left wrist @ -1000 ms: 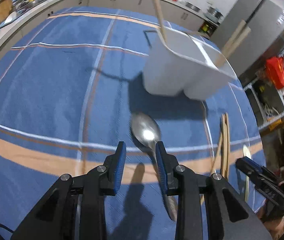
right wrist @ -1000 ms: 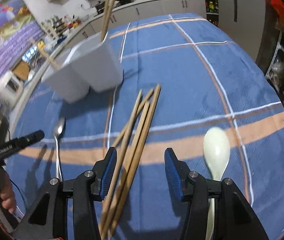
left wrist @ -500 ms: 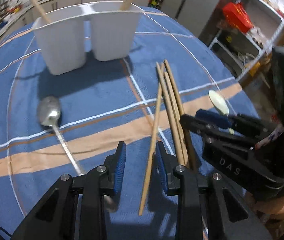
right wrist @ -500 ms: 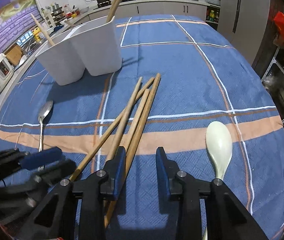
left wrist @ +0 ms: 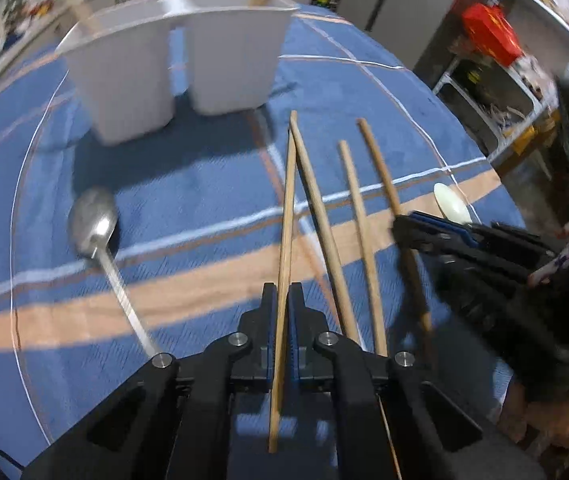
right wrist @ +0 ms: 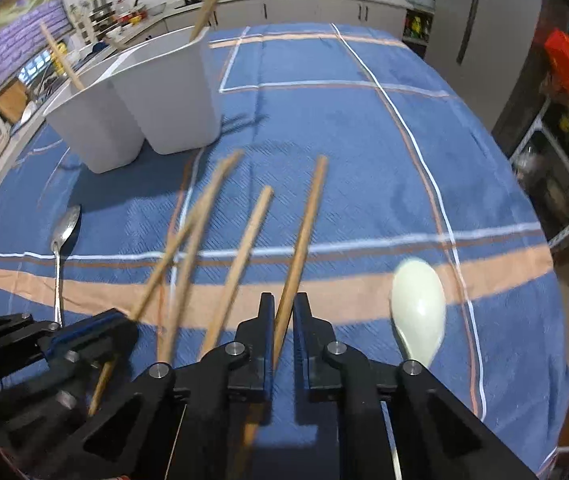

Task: Organize utensils
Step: 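Close the left tool on a chopstick while the right tool grasps another chopstick, then lift both held chopsticks upright and carry them toward the white holder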

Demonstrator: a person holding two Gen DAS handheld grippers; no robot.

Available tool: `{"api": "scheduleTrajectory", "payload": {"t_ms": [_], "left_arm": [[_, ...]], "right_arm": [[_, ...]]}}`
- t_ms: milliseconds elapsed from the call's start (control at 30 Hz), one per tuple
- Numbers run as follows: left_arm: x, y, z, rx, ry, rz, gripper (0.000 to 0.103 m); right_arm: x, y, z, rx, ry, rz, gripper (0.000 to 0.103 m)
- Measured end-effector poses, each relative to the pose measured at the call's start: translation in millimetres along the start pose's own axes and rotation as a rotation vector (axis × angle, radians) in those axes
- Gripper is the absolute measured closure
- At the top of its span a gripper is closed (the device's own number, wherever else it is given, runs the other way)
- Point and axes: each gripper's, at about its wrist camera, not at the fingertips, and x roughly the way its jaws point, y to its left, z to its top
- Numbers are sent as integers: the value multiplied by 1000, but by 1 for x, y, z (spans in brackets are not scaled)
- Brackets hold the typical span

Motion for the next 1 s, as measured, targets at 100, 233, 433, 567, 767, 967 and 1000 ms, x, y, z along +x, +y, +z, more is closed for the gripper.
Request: {"api": "scheduleTrajectory", "payload": {"t_ms": [100,233,433,567,767,967,1000], "left_arm": [[-7,10,-15,-65,43,-46,98],[-14,12,-32,-82,93,-70,98],[-13,12,-27,-87,106,-34,98],[-8,6,-12,-57,116,8,98],[4,-4,13,8,133,46,96],[14,-2,36,11,125,43,96],[15,-1,38,12,122,43,96]], "right_arm": [[-10,-14,-17,28,25,23,94],[-24,-30,-39,57,52,56,94],[-28,-34,-45,54,53,55,94],[-23,-28,-37,22,67,38,93],[-11,-30,-14,18,103,40,93],[4,-27,16,8,130,30,93],[6,-26,20,4,134,30,93]]}}
